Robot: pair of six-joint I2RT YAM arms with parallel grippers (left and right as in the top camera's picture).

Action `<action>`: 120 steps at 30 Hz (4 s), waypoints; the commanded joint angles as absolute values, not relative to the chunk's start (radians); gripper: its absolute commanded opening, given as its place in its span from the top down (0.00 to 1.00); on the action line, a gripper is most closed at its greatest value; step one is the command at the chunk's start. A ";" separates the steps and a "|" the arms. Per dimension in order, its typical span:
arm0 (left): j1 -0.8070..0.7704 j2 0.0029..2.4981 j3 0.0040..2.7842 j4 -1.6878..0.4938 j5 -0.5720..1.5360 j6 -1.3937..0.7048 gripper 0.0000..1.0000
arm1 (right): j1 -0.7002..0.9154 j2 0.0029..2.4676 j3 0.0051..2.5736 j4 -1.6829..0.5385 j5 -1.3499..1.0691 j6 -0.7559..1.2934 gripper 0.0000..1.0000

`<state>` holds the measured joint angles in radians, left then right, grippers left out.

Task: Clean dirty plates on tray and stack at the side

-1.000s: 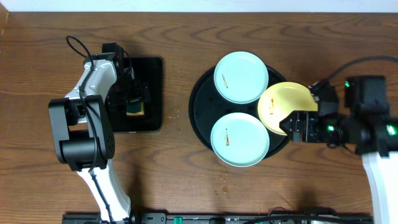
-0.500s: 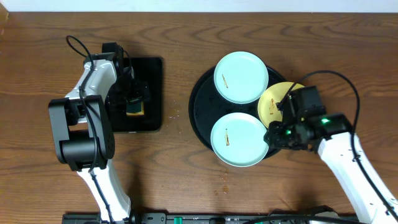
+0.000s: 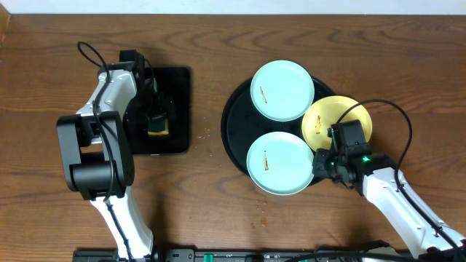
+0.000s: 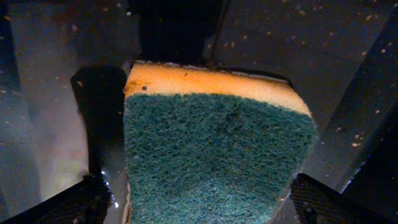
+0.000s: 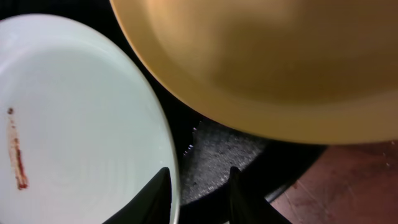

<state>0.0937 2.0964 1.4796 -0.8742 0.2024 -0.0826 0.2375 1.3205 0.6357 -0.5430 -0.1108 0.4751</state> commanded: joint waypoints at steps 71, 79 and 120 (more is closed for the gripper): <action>0.093 2.078 1.470 -0.825 0.189 -0.087 0.16 | 0.284 1.391 0.574 -0.366 -0.095 0.473 0.63; 0.093 2.078 1.470 -0.824 0.189 -0.087 0.16 | 0.295 1.449 0.574 -0.290 -0.093 0.447 0.67; 0.092 2.078 1.377 -0.695 0.115 -0.075 0.32 | 0.301 1.504 0.578 -0.243 -0.094 0.428 0.87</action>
<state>0.0933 2.0624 1.4078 -0.7021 0.1467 -0.0788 0.2897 1.4818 0.5873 -0.2352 -0.0895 0.4393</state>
